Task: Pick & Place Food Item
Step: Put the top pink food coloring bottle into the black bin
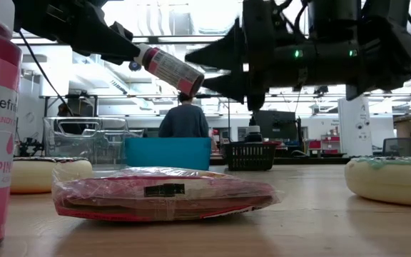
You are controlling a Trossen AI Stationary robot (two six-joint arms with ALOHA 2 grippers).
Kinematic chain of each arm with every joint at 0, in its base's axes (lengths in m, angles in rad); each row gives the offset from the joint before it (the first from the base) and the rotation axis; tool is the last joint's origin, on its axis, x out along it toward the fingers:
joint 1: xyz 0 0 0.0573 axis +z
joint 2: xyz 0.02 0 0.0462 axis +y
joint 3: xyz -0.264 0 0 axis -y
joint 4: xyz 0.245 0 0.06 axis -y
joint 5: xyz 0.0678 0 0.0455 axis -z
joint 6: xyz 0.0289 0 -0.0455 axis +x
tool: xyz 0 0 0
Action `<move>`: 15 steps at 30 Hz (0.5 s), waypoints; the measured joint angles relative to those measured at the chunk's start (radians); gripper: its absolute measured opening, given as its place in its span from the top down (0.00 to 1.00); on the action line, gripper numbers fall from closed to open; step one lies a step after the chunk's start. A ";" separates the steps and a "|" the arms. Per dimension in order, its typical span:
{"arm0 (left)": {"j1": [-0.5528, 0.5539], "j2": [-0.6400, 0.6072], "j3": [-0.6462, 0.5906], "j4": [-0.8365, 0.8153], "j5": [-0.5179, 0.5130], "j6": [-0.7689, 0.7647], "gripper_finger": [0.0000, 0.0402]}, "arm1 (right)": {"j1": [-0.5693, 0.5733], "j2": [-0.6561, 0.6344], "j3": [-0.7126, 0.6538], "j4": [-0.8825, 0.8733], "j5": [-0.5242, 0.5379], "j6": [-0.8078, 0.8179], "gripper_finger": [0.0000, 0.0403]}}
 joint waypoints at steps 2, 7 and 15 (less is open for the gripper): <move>0.000 0.000 0.000 0.000 0.000 0.000 0.72 | 0.010 -0.031 0.000 -0.002 0.000 -0.008 0.18; 0.000 0.000 0.000 0.000 -0.001 0.000 0.72 | 0.041 -0.129 -0.002 -0.012 -0.003 -0.056 0.18; 0.004 0.000 0.016 -0.017 -0.090 -0.016 0.72 | 0.071 -0.311 -0.009 -0.427 -0.003 -0.006 0.19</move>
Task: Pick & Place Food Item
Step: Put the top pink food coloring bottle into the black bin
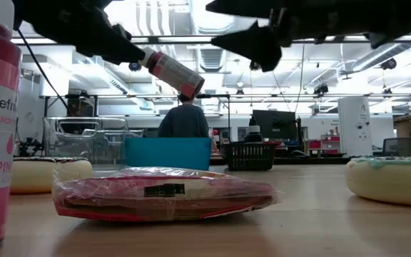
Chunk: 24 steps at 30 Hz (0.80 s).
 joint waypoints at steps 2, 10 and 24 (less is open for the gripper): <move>0.006 0.000 0.034 -0.051 -0.001 0.000 0.72 | 0.000 -0.041 0.000 -0.113 0.000 0.053 0.20; 0.083 0.003 0.276 -0.470 -0.063 0.030 0.72 | 0.002 -0.123 -0.002 -0.407 0.000 0.270 0.20; 0.436 0.116 0.686 -0.866 0.137 0.098 0.72 | 0.001 -0.123 -0.018 -0.680 0.011 0.521 0.19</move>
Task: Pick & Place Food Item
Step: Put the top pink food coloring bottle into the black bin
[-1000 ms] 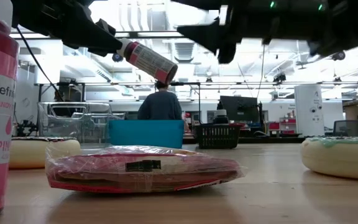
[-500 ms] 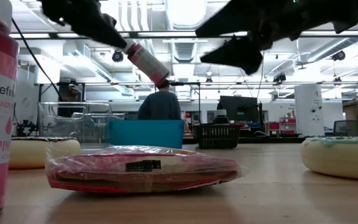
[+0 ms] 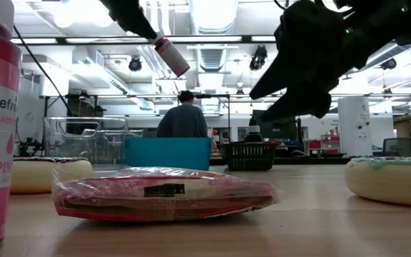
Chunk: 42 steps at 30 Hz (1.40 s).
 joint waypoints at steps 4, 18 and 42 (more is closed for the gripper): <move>0.076 0.147 0.167 -0.137 0.033 0.015 0.72 | 0.000 0.000 -0.007 0.000 0.046 -0.017 0.18; 0.145 0.679 0.775 -0.416 0.052 0.263 0.72 | 0.000 0.000 -0.029 0.002 0.050 -0.027 0.19; 0.245 0.887 0.951 -0.458 0.370 0.443 0.72 | 0.000 0.000 -0.097 0.003 0.075 0.054 0.21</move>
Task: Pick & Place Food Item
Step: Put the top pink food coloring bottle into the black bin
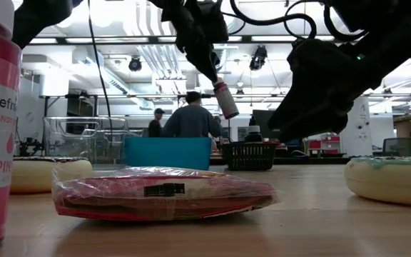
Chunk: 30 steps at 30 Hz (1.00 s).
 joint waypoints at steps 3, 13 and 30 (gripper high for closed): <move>0.000 0.000 0.000 0.003 -0.001 0.008 0.72 | 0.000 0.000 -0.002 -0.001 0.016 0.000 0.21; -0.010 0.021 -0.047 0.006 0.059 0.012 0.72 | 0.000 0.000 -0.002 -0.001 0.022 -0.001 0.20; -0.014 0.023 -0.168 0.115 0.036 0.015 0.72 | 0.000 0.001 -0.004 -0.002 0.022 -0.005 0.19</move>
